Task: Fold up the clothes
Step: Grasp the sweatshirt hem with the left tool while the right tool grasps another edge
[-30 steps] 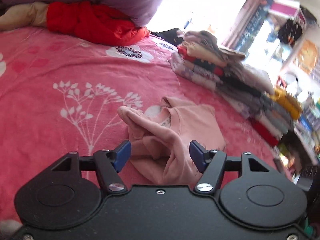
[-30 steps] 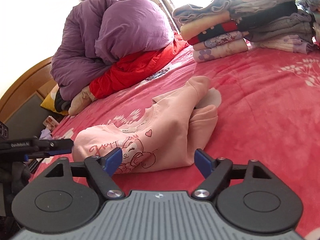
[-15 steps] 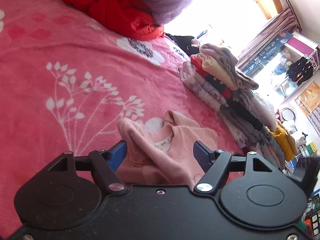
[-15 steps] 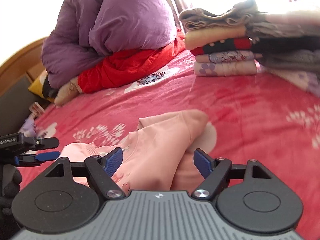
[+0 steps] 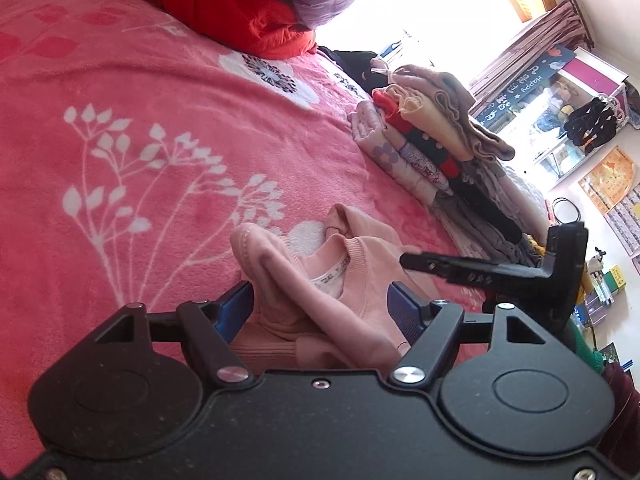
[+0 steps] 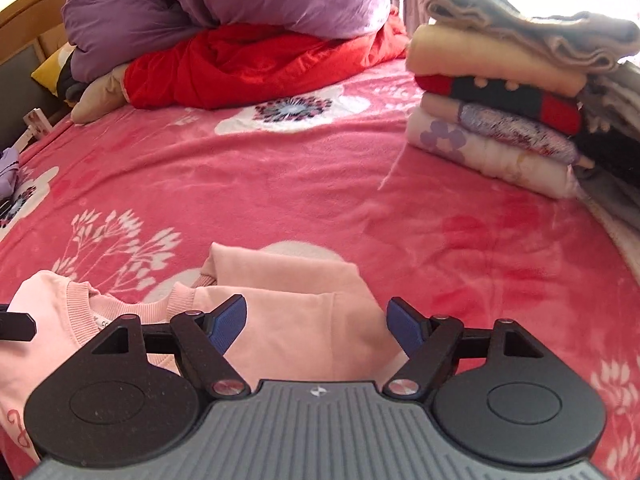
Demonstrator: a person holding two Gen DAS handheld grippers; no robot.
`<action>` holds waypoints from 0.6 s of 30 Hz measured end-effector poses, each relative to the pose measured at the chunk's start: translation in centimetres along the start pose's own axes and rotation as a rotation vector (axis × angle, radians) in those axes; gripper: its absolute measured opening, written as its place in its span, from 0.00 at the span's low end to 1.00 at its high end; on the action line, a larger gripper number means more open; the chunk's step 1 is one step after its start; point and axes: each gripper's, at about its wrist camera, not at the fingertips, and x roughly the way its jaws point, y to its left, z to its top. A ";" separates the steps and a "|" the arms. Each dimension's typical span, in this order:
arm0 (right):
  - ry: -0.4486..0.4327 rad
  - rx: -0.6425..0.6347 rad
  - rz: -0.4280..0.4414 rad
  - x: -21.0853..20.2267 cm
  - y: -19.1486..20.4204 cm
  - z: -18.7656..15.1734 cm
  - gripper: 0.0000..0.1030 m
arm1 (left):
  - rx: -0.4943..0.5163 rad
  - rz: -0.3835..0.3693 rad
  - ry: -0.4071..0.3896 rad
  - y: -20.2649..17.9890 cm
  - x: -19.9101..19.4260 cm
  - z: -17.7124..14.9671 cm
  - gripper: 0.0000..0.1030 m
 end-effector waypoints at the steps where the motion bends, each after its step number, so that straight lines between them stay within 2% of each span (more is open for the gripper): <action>1: 0.018 -0.016 0.008 0.2 0.2 -0.1 0.43 | -0.001 -0.001 -0.002 0.0 -0.1 0.0 0.71; 3: 0.047 -0.063 0.003 0.4 0.9 -0.6 0.36 | 0.001 0.007 -0.002 0.1 0.0 0.0 0.71; 7: 0.076 -0.148 -0.013 0.2 2.1 -1.8 0.12 | 0.024 0.005 -0.016 -0.2 -0.1 -0.3 0.70; 9: 0.070 -0.157 -0.020 -0.4 2.2 -2.4 0.07 | 0.040 -0.003 -0.025 -0.6 -0.2 -0.4 0.62; 11: 0.055 -0.146 -0.018 -1.2 2.2 -3.0 0.06 | 0.074 0.014 -0.039 -1.0 -0.3 -0.5 0.34; 13: 0.034 -0.137 -0.019 -2.3 2.2 -3.5 0.05 | 0.097 0.032 -0.049 -1.2 -0.4 -0.6 0.29; 14: 0.019 -0.126 -0.017 -3.0 2.3 -3.8 0.05 | 0.102 0.032 -0.055 -1.2 -0.6 -0.6 0.22; 18: -0.057 -0.063 -0.008 -6.5 2.4 -5.2 0.05 | 0.164 0.018 -0.077 -2.2 -1.6 -0.9 0.12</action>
